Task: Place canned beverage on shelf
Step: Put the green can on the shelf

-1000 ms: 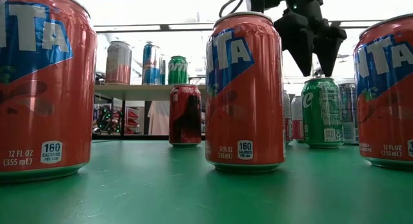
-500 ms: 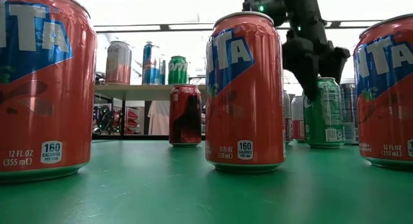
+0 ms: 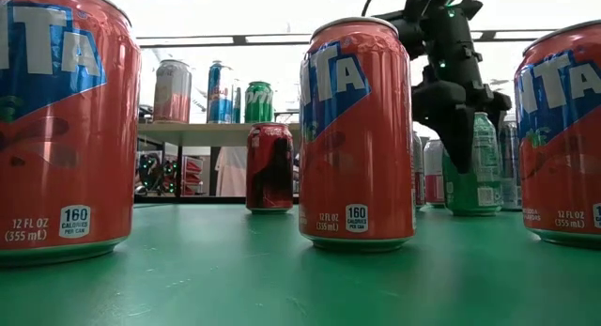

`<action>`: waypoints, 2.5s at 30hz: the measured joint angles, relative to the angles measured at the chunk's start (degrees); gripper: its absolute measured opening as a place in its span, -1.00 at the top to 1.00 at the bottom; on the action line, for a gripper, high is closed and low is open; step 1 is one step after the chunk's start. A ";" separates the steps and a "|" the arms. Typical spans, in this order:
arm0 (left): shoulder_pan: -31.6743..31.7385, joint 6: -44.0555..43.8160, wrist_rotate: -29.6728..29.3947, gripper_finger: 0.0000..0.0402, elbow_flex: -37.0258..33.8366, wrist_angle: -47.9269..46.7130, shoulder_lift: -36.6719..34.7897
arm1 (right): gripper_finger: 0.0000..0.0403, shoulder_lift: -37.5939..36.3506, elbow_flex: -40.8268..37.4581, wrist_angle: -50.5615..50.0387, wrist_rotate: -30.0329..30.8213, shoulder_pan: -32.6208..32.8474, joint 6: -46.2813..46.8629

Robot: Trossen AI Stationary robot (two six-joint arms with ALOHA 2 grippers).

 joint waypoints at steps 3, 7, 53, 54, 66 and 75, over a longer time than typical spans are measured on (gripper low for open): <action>-0.01 -0.85 0.03 1.00 0.00 1.00 0.22 | -0.48 -0.71 3.24 -0.96 1.90 0.30 -1.34; 0.00 -1.11 2.35 1.00 0.00 1.07 1.46 | -0.48 -1.36 10.11 -5.15 4.83 1.34 -3.82; -0.01 -5.06 7.53 -0.62 0.00 21.23 30.12 | -0.48 1.16 26.29 23.45 17.74 10.29 -43.41; 0.00 -5.33 7.98 -0.62 0.00 21.99 30.35 | -0.48 1.16 26.29 24.01 17.35 10.29 -43.10; 0.04 -5.70 7.54 -0.51 0.00 22.99 30.57 | -0.48 1.25 26.29 25.41 17.24 10.27 -43.75; -0.04 -7.47 4.89 -0.42 0.00 23.39 30.58 | -0.68 1.31 26.29 26.37 17.79 10.27 -44.47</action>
